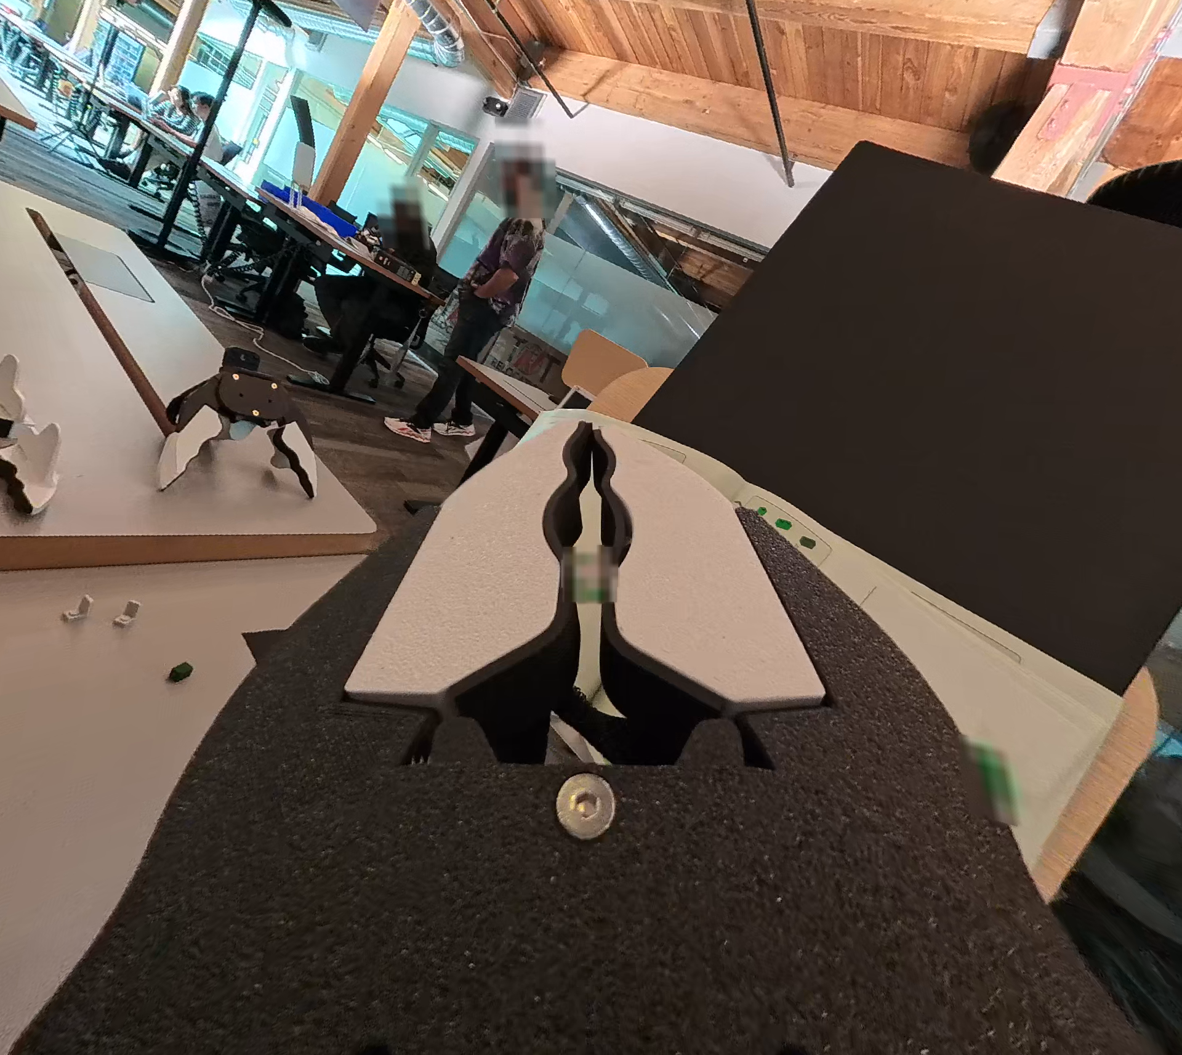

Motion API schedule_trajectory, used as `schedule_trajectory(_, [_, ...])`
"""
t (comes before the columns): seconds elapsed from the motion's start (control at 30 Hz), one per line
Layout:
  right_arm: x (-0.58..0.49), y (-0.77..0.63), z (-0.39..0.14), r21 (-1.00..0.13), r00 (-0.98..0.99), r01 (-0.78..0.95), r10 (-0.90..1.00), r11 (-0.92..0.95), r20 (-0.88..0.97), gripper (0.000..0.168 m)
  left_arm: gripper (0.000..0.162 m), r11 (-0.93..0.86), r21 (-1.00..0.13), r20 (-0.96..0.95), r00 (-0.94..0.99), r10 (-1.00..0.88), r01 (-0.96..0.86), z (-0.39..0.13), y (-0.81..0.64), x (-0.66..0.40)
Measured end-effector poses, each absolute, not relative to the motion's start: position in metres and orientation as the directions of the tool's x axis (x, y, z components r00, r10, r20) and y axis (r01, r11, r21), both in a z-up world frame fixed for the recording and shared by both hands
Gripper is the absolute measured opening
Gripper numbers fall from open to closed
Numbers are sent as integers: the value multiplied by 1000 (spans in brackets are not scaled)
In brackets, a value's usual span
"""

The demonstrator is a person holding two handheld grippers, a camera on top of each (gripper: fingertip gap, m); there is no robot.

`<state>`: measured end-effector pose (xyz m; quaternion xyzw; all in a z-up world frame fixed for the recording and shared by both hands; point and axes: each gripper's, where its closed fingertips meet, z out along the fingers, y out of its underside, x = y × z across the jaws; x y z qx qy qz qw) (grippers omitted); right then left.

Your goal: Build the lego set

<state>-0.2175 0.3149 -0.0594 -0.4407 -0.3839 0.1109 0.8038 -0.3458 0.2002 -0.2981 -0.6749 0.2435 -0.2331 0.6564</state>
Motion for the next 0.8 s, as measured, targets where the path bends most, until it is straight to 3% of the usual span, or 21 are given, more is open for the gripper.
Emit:
schedule_trajectory(0.57, [-231,309,-69,-797,605,179,575,577,552,0,40,-97,-994,34,680,-732,-54,-308,193,-334])
schedule_trajectory(0.67, [-242,301,-80,-799,520,205,628,566,579,0,40,-120,-991,54,665,-745,-54,-310,192,-334])
schedule_trajectory(0.8, [-266,280,-133,-842,255,301,813,448,524,2,40,-152,-987,71,681,-729,-60,-313,194,-345])
